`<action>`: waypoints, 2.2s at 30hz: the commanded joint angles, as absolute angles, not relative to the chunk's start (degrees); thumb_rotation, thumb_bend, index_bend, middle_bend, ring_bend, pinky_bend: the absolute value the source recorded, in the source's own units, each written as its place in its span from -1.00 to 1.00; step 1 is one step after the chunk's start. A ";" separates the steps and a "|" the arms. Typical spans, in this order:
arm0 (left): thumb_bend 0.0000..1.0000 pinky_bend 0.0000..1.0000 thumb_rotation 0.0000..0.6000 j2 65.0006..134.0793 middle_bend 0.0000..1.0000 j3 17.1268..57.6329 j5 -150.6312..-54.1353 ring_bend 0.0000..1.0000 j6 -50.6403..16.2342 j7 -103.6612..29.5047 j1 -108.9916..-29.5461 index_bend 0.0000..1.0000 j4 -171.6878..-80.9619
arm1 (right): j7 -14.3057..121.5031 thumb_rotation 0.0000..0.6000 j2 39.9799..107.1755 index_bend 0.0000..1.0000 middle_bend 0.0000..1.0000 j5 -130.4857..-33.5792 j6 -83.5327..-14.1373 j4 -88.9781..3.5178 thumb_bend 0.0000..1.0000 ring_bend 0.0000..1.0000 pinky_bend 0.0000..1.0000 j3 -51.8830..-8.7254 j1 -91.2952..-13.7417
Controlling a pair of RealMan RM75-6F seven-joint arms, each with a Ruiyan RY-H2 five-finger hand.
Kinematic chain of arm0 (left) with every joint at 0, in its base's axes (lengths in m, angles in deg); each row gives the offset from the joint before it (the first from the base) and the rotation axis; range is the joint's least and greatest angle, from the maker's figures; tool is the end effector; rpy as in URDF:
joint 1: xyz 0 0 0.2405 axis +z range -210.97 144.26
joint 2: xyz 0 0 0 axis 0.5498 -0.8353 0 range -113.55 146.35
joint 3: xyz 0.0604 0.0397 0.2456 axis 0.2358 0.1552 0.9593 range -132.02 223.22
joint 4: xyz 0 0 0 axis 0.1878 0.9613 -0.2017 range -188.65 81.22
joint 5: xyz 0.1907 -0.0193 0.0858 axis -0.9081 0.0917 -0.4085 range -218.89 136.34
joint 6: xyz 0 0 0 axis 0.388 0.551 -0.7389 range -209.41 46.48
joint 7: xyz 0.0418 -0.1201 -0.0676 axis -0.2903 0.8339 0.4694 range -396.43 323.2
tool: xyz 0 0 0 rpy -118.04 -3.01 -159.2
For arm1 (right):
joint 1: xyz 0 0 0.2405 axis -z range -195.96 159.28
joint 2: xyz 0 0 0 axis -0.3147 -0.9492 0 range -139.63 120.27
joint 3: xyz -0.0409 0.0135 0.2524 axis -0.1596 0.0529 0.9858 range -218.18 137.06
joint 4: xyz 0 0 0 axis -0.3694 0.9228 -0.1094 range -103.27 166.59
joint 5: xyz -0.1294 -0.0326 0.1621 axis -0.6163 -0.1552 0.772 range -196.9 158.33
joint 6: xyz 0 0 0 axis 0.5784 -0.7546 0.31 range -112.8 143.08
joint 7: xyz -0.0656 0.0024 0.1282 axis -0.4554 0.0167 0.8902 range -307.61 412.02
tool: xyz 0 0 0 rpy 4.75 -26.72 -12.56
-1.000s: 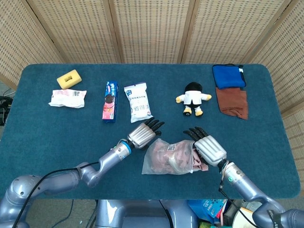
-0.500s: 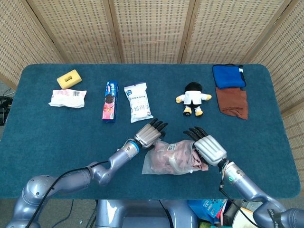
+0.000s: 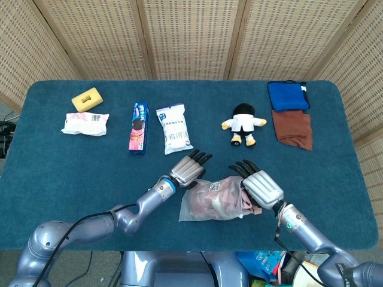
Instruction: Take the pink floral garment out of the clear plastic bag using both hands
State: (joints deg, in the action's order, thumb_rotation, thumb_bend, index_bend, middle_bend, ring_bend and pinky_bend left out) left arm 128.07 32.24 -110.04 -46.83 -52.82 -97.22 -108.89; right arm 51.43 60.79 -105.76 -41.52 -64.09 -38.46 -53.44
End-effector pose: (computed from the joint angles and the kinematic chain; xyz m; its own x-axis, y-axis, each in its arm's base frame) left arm -0.0354 0.3731 -0.1444 0.6497 0.2831 0.7055 0.6553 -0.6790 -0.3310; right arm -0.1833 -0.2885 0.0514 0.4502 -0.3174 0.8346 -0.8209 -0.5149 0.2470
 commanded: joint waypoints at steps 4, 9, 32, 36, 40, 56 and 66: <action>-0.17 -1.00 1.00 128.30 -1.00 32.56 -110.12 -1.00 -46.45 -52.30 -97.26 0.22 -108.38 | 51.55 1.00 60.61 0.44 -0.75 -105.75 -41.43 -64.19 0.62 -1.00 -1.00 -38.45 -53.45; -0.17 -1.00 1.00 128.43 -1.00 32.67 -109.97 -1.00 -46.29 -52.16 -97.35 0.24 -108.16 | 51.82 1.00 60.44 0.44 -0.74 -105.75 -41.57 -64.23 0.62 -1.00 -1.00 -38.34 -53.42; -0.17 -1.00 1.00 112.87 -1.00 33.99 -112.13 -1.00 -37.98 -49.55 -90.49 0.26 -123.74 | 53.78 1.00 56.17 0.45 -0.72 -105.28 -47.80 -66.55 0.63 -1.00 -1.00 -35.33 -51.27; -0.17 -1.00 1.00 108.05 -1.00 35.14 -112.81 -1.00 -36.24 -48.48 -88.03 0.26 -126.94 | 53.81 1.00 55.26 0.45 -0.71 -104.56 -48.73 -67.05 0.63 -1.00 -1.00 -34.75 -50.71; -0.17 -1.00 1.00 103.50 -1.00 36.36 -113.94 -1.00 -34.36 -46.62 -85.52 0.26 -128.72 | 53.62 1.00 54.35 0.45 -0.71 -104.04 -49.42 -67.55 0.63 -1.00 -1.00 -34.27 -50.27; -0.17 -1.00 1.00 86.93 -1.00 42.30 -119.12 -1.00 -28.69 -34.03 -75.25 0.26 -126.58 | 52.72 1.00 52.45 0.45 -0.70 -101.31 -49.69 -67.33 0.62 -1.00 -1.00 -32.85 -49.49; -0.17 -1.00 1.00 83.79 -1.00 44.93 -119.71 -1.00 -29.42 -30.89 -71.82 0.26 -123.28 | 52.14 1.00 53.04 0.45 -0.70 -101.70 -49.62 -66.10 0.63 -1.00 -1.00 -33.74 -48.78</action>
